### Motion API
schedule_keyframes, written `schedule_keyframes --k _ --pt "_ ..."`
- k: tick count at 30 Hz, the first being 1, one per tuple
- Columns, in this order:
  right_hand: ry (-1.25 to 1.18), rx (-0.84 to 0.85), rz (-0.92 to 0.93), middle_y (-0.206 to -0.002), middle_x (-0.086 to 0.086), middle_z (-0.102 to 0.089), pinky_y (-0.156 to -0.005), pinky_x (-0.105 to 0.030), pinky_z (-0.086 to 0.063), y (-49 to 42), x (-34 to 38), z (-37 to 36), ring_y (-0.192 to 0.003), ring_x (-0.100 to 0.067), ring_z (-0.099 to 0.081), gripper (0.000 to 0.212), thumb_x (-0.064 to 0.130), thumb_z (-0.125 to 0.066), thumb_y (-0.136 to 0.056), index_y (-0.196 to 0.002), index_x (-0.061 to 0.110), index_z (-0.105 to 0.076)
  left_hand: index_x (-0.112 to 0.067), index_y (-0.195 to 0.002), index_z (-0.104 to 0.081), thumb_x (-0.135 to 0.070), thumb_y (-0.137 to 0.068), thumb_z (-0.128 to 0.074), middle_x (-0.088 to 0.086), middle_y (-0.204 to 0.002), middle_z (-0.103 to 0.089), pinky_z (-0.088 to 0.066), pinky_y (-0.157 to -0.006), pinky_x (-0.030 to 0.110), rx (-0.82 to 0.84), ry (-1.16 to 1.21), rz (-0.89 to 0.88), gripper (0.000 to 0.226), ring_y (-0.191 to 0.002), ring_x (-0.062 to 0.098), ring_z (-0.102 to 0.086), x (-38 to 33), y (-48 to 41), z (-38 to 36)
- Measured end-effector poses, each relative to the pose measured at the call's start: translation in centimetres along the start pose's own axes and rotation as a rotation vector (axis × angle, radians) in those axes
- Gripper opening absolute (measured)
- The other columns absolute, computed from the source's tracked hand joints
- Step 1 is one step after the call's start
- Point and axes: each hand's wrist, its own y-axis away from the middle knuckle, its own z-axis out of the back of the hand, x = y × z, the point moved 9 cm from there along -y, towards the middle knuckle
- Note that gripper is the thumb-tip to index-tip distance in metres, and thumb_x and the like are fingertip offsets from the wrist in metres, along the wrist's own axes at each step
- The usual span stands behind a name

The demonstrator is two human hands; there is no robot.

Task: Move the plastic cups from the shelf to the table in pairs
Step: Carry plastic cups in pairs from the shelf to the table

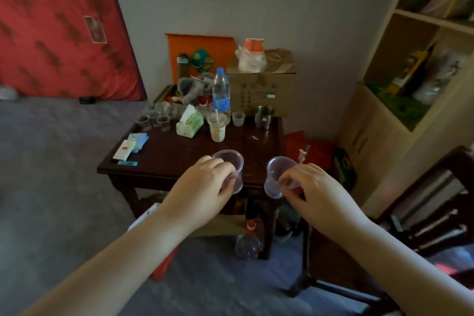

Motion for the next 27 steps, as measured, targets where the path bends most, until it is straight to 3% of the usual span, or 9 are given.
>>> schedule_keyframes --k 8,13,19,27 --pt "-0.035 0.018 -0.102 -0.101 0.016 -0.060 -0.079 -0.016 -0.039 -9.7 -3.7 -7.4 -0.100 -0.001 -0.047 0.020 0.025 -0.059 -0.084 -0.103 0.028 -0.061 -0.017 -0.086 -0.061 -0.016 -0.085 -0.057 -0.008 -0.080 -0.056 -0.035 -0.070 0.017 0.065 0.048 -0.016 0.004 -0.080 0.008 -0.045 11.1 -6.7 -5.1" --pt "-0.066 0.029 -0.179 -0.100 0.015 -0.060 -0.080 -0.020 -0.044 -12.3 -7.9 -9.9 -0.098 -0.003 -0.049 0.021 0.022 -0.061 -0.082 -0.102 0.027 -0.061 -0.015 -0.087 -0.062 -0.014 -0.084 -0.058 -0.004 -0.082 -0.057 -0.038 -0.071 0.020 0.134 0.094 -0.040 0.005 -0.084 0.013 -0.048 13.5 -11.1 -10.1" --pt "-0.092 0.044 -0.205 -0.097 0.016 -0.059 -0.077 -0.011 -0.036 -16.9 -14.7 -12.2 -0.096 0.000 -0.047 0.021 0.016 -0.061 -0.082 -0.100 0.025 -0.061 -0.014 -0.084 -0.061 -0.014 -0.086 -0.055 -0.002 -0.082 -0.058 -0.047 -0.071 0.027 0.165 0.130 -0.022 0.006 -0.086 0.015 -0.050 16.3 -16.5 -16.3" --pt "-0.134 0.146 -0.190 -0.103 0.008 -0.062 -0.082 -0.020 -0.041 -23.4 -24.7 -16.7 -0.101 -0.009 -0.050 0.022 0.010 -0.057 -0.084 -0.104 0.019 -0.062 -0.014 -0.095 -0.061 -0.014 -0.087 -0.052 -0.002 -0.092 -0.059 -0.049 -0.076 0.027 0.207 0.102 0.089 0.011 -0.095 0.014 -0.051 20.0 -22.7 -23.9"
